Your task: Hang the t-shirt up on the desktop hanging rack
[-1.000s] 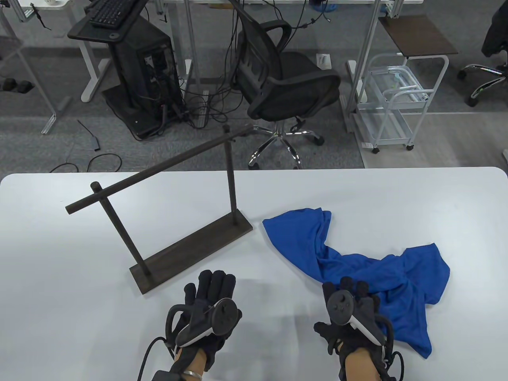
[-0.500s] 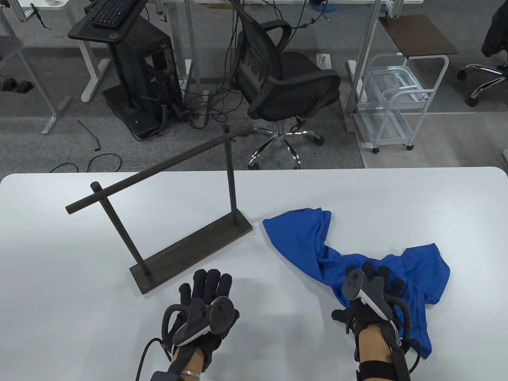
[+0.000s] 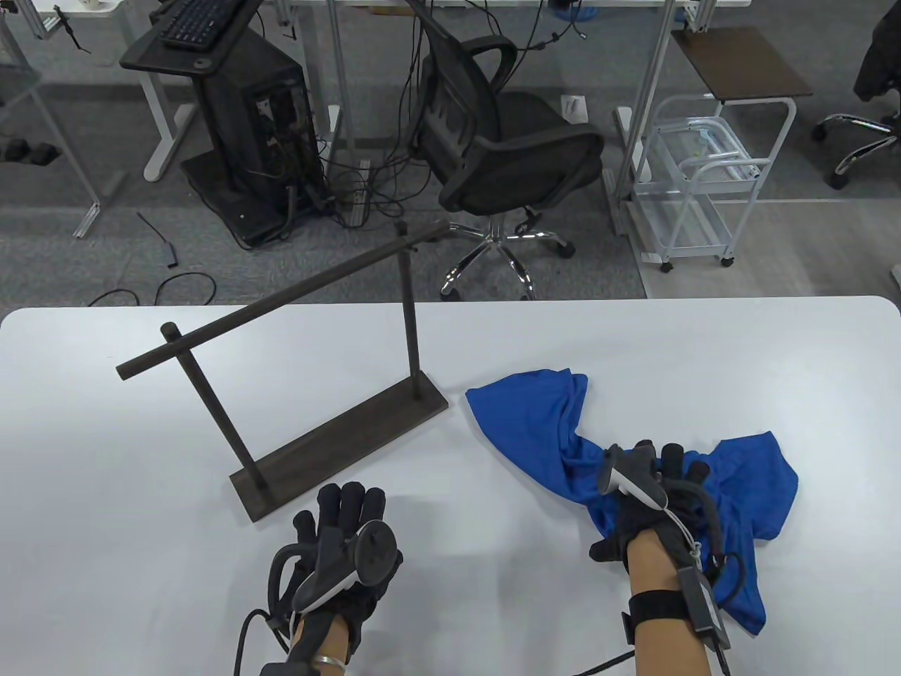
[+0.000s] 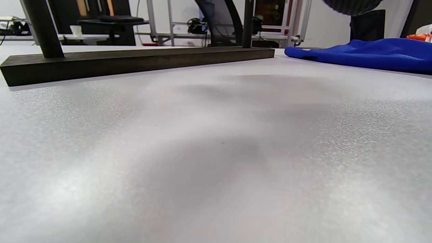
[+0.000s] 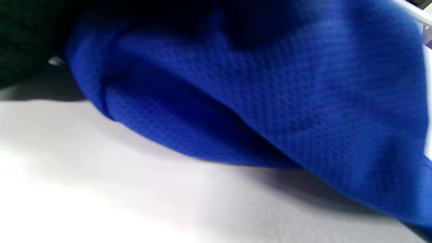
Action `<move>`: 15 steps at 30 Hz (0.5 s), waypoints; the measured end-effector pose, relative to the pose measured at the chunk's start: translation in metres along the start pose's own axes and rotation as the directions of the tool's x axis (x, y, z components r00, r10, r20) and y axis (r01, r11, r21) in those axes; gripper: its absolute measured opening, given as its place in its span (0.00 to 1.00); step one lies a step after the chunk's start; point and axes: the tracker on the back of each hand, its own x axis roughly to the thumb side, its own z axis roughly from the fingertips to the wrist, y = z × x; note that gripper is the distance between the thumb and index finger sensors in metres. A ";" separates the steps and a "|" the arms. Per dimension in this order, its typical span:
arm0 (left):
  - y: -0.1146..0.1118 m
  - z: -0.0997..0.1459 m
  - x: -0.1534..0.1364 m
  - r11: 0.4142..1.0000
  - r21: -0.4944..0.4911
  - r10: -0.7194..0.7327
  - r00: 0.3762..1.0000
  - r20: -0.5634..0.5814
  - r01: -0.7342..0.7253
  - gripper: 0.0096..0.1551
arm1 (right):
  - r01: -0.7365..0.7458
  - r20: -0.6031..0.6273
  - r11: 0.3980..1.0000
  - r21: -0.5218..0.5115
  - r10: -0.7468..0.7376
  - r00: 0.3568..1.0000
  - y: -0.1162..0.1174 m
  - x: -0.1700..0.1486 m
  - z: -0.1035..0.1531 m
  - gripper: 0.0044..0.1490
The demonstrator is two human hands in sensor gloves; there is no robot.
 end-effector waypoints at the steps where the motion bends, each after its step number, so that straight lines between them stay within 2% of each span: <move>1: 0.000 0.000 0.001 1.000 0.002 -0.004 1.000 0.003 0.004 0.52 | 0.007 0.002 1.000 0.012 -0.007 1.000 0.000 0.000 -0.003 0.81; 5: 0.000 -0.001 0.003 1.000 0.004 -0.004 1.000 0.015 0.004 0.52 | 0.065 0.006 0.994 0.093 -0.066 0.998 -0.001 -0.004 -0.015 0.84; 15: 0.000 0.000 0.005 1.000 -0.018 -0.019 1.000 0.013 0.019 0.52 | 0.144 0.011 0.969 0.200 -0.149 0.989 0.003 -0.009 -0.029 0.84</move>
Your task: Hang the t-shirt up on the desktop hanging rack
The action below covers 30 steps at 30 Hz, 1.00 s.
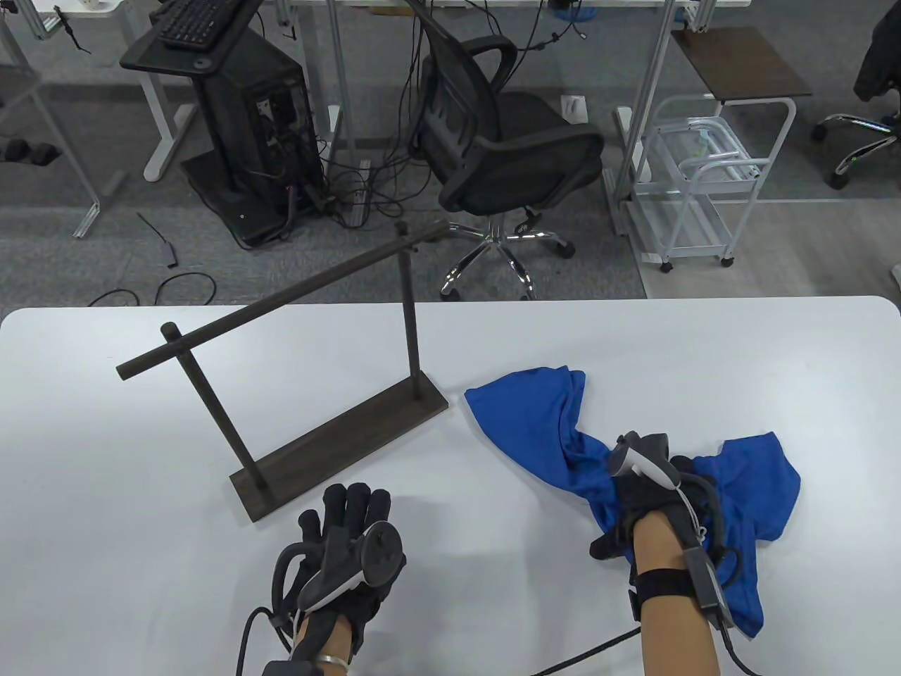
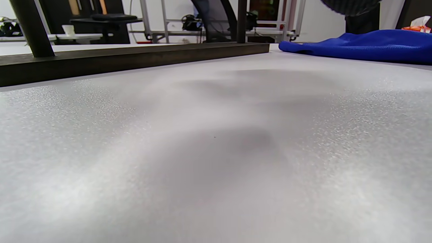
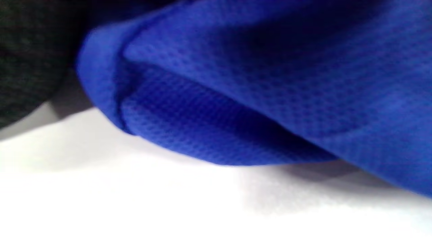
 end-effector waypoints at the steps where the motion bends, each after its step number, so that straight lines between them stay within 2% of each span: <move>1: 0.000 0.000 0.000 1.000 -0.001 -0.002 1.000 0.000 0.002 0.52 | 0.008 0.002 1.000 0.001 -0.008 1.000 0.001 -0.001 0.000 0.84; 11: 0.000 0.001 0.003 1.000 -0.006 0.004 1.000 0.007 -0.004 0.51 | -0.124 -0.077 0.983 -0.133 0.114 0.990 0.009 0.001 0.019 0.77; 17: 0.002 0.001 0.008 1.000 -0.003 0.014 0.999 0.029 -0.014 0.51 | -0.122 -0.060 0.967 -0.223 0.112 0.992 0.018 -0.001 0.029 0.70; 21: 0.002 0.002 0.011 1.000 -0.003 0.021 0.999 0.043 -0.021 0.51 | -0.111 -0.051 0.968 -0.225 0.102 0.993 0.026 0.001 0.037 0.65; 25: 0.002 0.000 0.014 1.000 -0.006 0.020 0.998 0.058 -0.019 0.51 | -0.060 0.005 0.977 -0.204 0.063 0.998 0.032 0.002 0.047 0.57; 28: 0.001 -0.001 0.016 1.000 -0.016 0.018 0.998 0.067 -0.017 0.51 | 0.084 0.085 0.976 -0.199 -0.069 0.994 0.037 0.002 0.056 0.52; 30: 0.000 -0.002 0.018 1.000 -0.022 0.015 0.997 0.075 -0.013 0.51 | 0.103 0.126 0.971 -0.214 -0.077 0.989 0.040 0.004 0.060 0.51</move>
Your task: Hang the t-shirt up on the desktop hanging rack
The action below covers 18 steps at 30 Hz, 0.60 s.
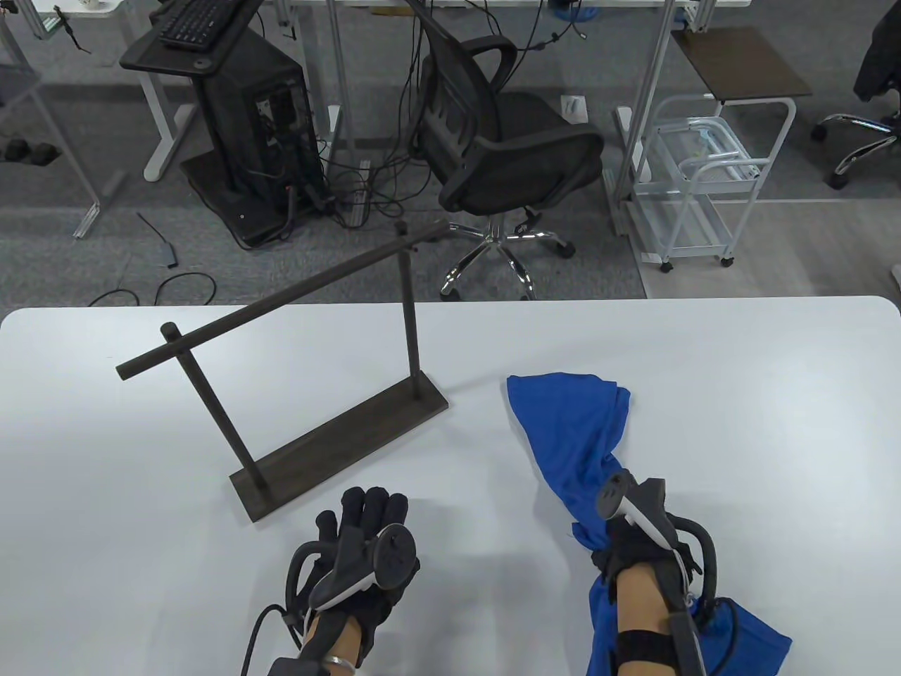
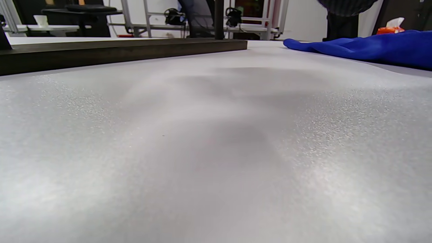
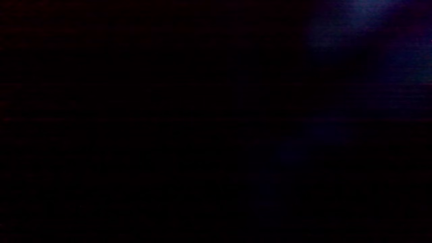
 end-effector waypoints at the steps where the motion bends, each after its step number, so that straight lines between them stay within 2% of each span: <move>1: 0.000 -0.001 0.001 1.000 0.002 -0.001 1.000 0.008 0.001 0.51 | 0.006 0.016 1.000 -0.008 -0.005 1.000 0.001 0.000 0.002 0.50; 7: 0.000 -0.006 0.012 0.999 0.029 -0.020 0.997 0.069 0.018 0.50 | 0.046 0.091 0.994 -0.102 -0.037 0.995 0.003 0.002 0.009 0.48; 10: -0.001 -0.006 0.018 0.998 0.053 -0.026 0.993 0.112 0.020 0.49 | 0.170 0.194 0.978 -0.120 -0.145 0.970 0.002 0.000 0.014 0.46; 13: 0.000 -0.005 0.024 0.997 0.074 0.001 0.988 0.154 -0.012 0.48 | 0.422 0.313 0.906 -0.043 -0.388 0.867 0.000 -0.001 0.017 0.45; 15: 0.001 -0.004 0.027 0.994 0.084 0.048 0.983 0.179 -0.064 0.48 | 0.561 0.367 0.828 0.030 -0.531 0.764 -0.001 0.000 0.019 0.45; 18: 0.002 -0.005 0.029 0.985 0.080 0.133 0.972 0.193 -0.150 0.48 | 0.620 0.429 0.780 0.087 -0.591 0.683 -0.005 0.002 0.023 0.44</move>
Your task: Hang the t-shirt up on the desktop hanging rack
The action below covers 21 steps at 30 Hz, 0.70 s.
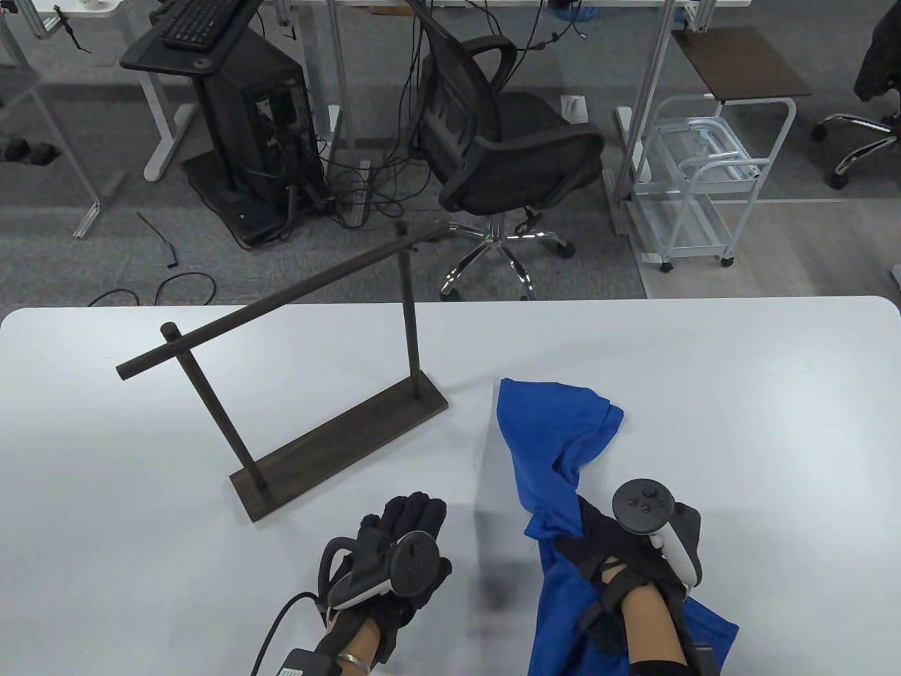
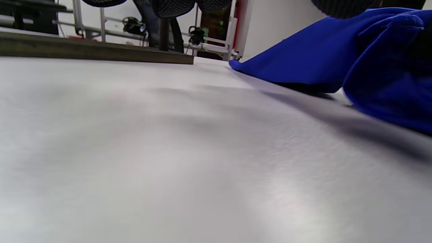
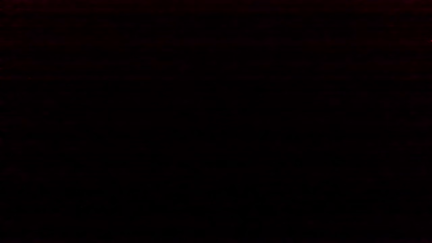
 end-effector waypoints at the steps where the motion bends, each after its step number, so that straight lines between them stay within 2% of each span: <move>1: 0.000 -0.001 0.000 0.999 0.002 0.045 0.999 0.004 -0.045 0.48 | 0.023 0.025 1.000 -0.001 -0.023 0.999 -0.001 0.003 0.001 0.45; 6: 0.001 -0.002 0.001 0.969 -0.004 0.245 0.969 0.037 -0.245 0.46 | 0.183 0.129 0.983 0.013 -0.184 0.974 -0.003 0.013 0.005 0.45; 12: -0.001 -0.002 0.005 0.881 -0.049 0.474 0.878 0.073 -0.471 0.45 | 0.352 0.260 0.936 0.014 -0.343 0.903 -0.005 0.027 0.013 0.45; 21: 0.004 0.002 0.010 0.793 -0.044 0.607 0.784 0.129 -0.607 0.47 | 0.498 0.423 0.864 0.068 -0.477 0.770 -0.008 0.044 0.023 0.46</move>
